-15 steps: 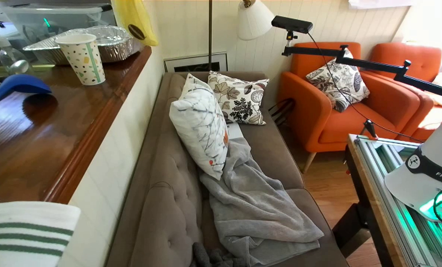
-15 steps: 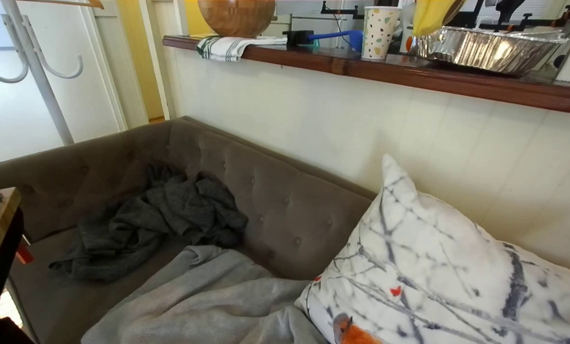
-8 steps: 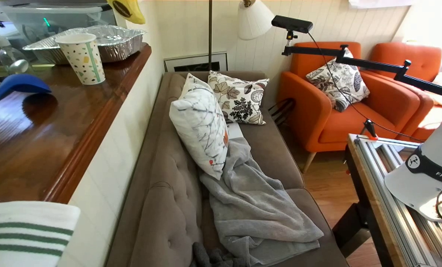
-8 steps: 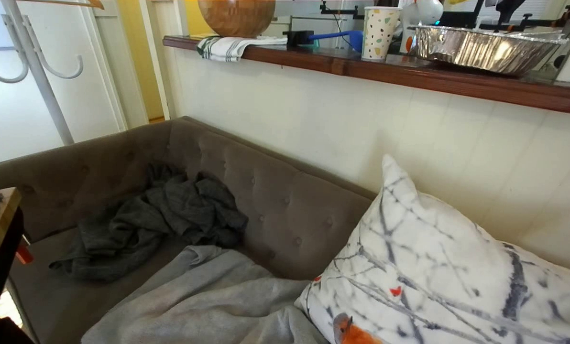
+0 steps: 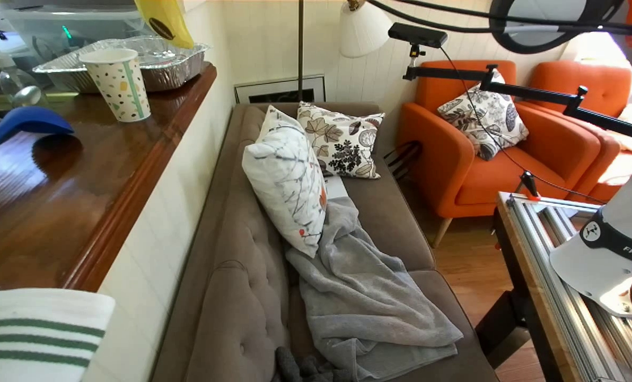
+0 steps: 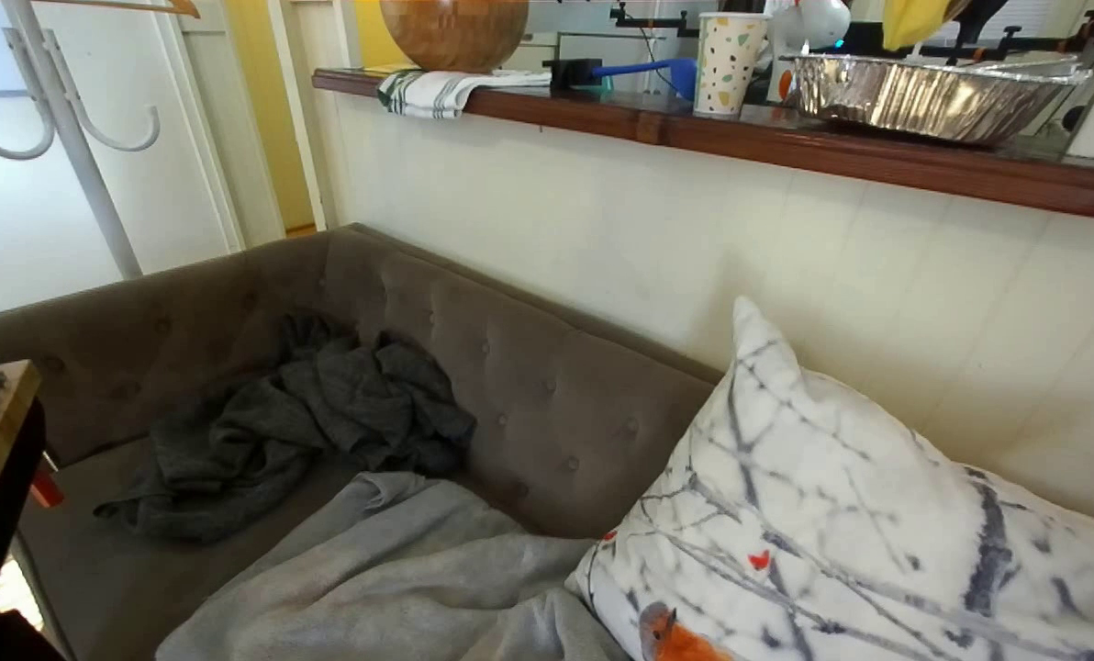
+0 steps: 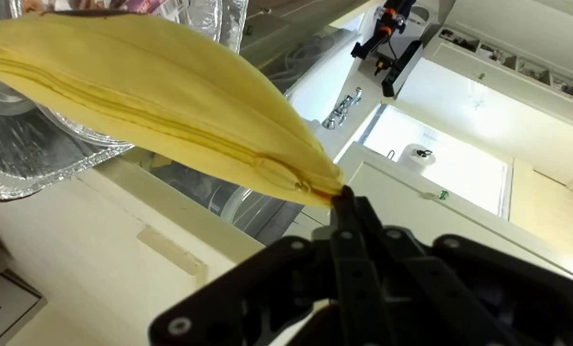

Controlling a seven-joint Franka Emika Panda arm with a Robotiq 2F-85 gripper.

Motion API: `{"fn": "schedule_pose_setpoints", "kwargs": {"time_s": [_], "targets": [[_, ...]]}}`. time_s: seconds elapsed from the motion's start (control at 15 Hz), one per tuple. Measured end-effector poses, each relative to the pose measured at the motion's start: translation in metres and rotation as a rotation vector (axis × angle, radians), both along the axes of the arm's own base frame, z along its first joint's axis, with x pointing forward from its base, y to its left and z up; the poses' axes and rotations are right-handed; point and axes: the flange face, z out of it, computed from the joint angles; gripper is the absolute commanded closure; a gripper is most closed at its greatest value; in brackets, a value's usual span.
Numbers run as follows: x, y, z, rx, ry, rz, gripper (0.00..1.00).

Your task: Put the yellow bag in the tray

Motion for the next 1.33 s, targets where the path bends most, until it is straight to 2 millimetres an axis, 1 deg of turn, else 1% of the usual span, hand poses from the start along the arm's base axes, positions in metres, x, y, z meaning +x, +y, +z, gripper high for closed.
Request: {"fn": "schedule_pose_setpoints", "kwargs": {"time_s": [0.2,0.47,0.53,0.6,0.67,1.13,1.27,1.33], "targets": [[0.008,0.001,-0.024,-0.016,-0.039,-0.025,0.99],[0.015,0.004,-0.044,-0.042,-0.057,-0.04,0.99],[0.016,0.005,-0.048,-0.049,-0.053,-0.041,0.71],[0.017,0.006,-0.051,-0.054,-0.049,-0.04,0.69],[0.018,0.006,-0.053,-0.058,-0.048,-0.04,0.64],[0.017,0.013,-0.05,-0.071,-0.067,-0.033,0.14],[0.017,0.016,-0.047,-0.071,-0.056,-0.03,0.02],[0.017,0.016,-0.044,-0.066,-0.024,-0.03,0.0]]}}
